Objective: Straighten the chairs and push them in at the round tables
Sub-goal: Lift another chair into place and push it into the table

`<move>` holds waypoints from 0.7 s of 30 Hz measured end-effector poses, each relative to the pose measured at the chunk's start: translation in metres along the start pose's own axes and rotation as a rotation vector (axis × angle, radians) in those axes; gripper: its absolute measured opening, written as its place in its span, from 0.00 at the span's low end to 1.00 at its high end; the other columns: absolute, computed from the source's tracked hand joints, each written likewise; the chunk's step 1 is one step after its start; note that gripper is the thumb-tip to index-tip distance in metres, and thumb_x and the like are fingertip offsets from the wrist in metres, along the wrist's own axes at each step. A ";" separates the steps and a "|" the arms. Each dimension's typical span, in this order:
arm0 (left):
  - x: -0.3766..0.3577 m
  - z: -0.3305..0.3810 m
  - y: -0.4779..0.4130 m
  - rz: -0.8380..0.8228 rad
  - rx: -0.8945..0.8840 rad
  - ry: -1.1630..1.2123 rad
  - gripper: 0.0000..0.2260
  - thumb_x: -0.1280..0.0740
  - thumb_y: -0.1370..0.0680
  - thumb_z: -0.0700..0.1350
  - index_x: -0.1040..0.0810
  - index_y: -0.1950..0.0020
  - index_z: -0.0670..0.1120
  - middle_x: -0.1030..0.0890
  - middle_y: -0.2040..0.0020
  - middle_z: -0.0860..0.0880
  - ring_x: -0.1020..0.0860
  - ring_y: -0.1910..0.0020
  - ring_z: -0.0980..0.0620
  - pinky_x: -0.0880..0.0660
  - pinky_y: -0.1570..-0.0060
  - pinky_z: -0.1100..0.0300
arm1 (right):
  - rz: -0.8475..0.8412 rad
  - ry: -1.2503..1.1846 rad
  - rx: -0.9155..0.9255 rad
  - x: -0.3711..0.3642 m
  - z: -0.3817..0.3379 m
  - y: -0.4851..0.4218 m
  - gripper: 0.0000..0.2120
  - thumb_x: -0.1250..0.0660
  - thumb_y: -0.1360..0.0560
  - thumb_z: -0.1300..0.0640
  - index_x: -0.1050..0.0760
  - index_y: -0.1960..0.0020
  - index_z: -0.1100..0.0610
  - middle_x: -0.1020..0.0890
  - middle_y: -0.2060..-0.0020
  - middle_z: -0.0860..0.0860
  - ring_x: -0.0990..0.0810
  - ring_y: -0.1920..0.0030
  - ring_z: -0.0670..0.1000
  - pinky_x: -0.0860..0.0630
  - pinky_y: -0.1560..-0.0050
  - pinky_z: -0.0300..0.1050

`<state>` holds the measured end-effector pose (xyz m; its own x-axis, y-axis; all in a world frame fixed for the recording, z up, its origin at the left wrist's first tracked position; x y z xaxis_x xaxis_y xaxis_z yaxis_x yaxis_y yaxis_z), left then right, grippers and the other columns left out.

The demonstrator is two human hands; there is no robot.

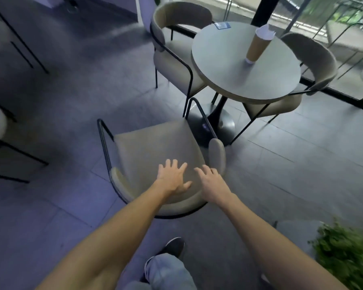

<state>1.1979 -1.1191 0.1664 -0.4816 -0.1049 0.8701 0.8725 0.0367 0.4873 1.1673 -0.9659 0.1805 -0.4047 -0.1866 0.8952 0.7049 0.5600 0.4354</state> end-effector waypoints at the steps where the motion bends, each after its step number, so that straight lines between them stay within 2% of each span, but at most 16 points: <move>1: -0.006 -0.006 0.011 -0.003 0.033 -0.021 0.35 0.46 0.23 0.68 0.45 0.21 0.52 0.38 0.24 0.40 0.42 0.25 0.37 0.39 0.32 0.40 | -0.022 0.017 0.022 -0.008 -0.007 0.005 0.35 0.36 0.27 0.62 0.43 0.22 0.56 0.34 0.30 0.57 0.30 0.35 0.62 0.30 0.34 0.53; 5: -0.038 -0.023 0.050 -0.012 0.111 -0.026 0.33 0.46 0.22 0.67 0.39 0.23 0.50 0.36 0.25 0.40 0.43 0.25 0.36 0.41 0.32 0.39 | -0.093 0.116 0.102 -0.041 -0.029 0.020 0.39 0.34 0.30 0.59 0.44 0.22 0.57 0.32 0.30 0.55 0.30 0.34 0.61 0.36 0.30 0.51; 7: -0.056 -0.024 0.069 -0.019 0.135 -0.002 0.33 0.48 0.22 0.68 0.37 0.23 0.49 0.35 0.25 0.40 0.42 0.25 0.36 0.41 0.32 0.39 | -0.091 0.220 0.139 -0.060 -0.038 0.030 0.38 0.32 0.31 0.55 0.41 0.23 0.55 0.29 0.32 0.55 0.31 0.34 0.61 0.41 0.27 0.56; 10: -0.085 -0.017 0.096 0.010 0.109 0.012 0.31 0.48 0.22 0.67 0.34 0.26 0.48 0.30 0.29 0.40 0.34 0.30 0.37 0.44 0.30 0.38 | -0.038 0.331 0.155 -0.078 -0.047 0.042 0.35 0.32 0.29 0.53 0.39 0.25 0.53 0.28 0.33 0.53 0.32 0.34 0.62 0.46 0.27 0.60; 14: -0.104 -0.013 0.114 0.117 0.078 -0.031 0.28 0.40 0.22 0.64 0.34 0.29 0.47 0.28 0.33 0.41 0.31 0.34 0.38 0.46 0.29 0.37 | -0.003 0.366 0.141 -0.087 -0.056 0.042 0.27 0.36 0.24 0.54 0.38 0.26 0.51 0.26 0.34 0.52 0.30 0.36 0.62 0.42 0.30 0.60; 17: -0.106 -0.014 0.111 0.119 0.082 -0.010 0.28 0.34 0.25 0.60 0.35 0.29 0.49 0.29 0.34 0.41 0.31 0.35 0.37 0.45 0.30 0.37 | -0.005 0.398 0.144 -0.085 -0.057 0.033 0.26 0.34 0.26 0.50 0.35 0.30 0.49 0.25 0.37 0.52 0.28 0.38 0.61 0.37 0.33 0.58; 21: -0.107 -0.012 0.104 0.075 0.080 0.031 0.28 0.30 0.26 0.55 0.35 0.30 0.50 0.30 0.35 0.42 0.33 0.36 0.35 0.46 0.31 0.36 | -0.110 0.341 0.199 -0.081 -0.050 0.013 0.23 0.31 0.29 0.43 0.29 0.37 0.50 0.20 0.42 0.51 0.22 0.40 0.57 0.32 0.39 0.53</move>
<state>1.3412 -1.1162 0.1232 -0.4115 -0.1299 0.9021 0.8959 0.1242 0.4266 1.2384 -0.9843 0.1188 -0.2317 -0.4920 0.8392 0.5279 0.6610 0.5333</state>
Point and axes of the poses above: each hand's wrist, its own y-axis away from the middle knuckle, its own x-axis out of the back of the hand, z = x × y, the point moved 3 cm from there along -y, towards the middle knuckle
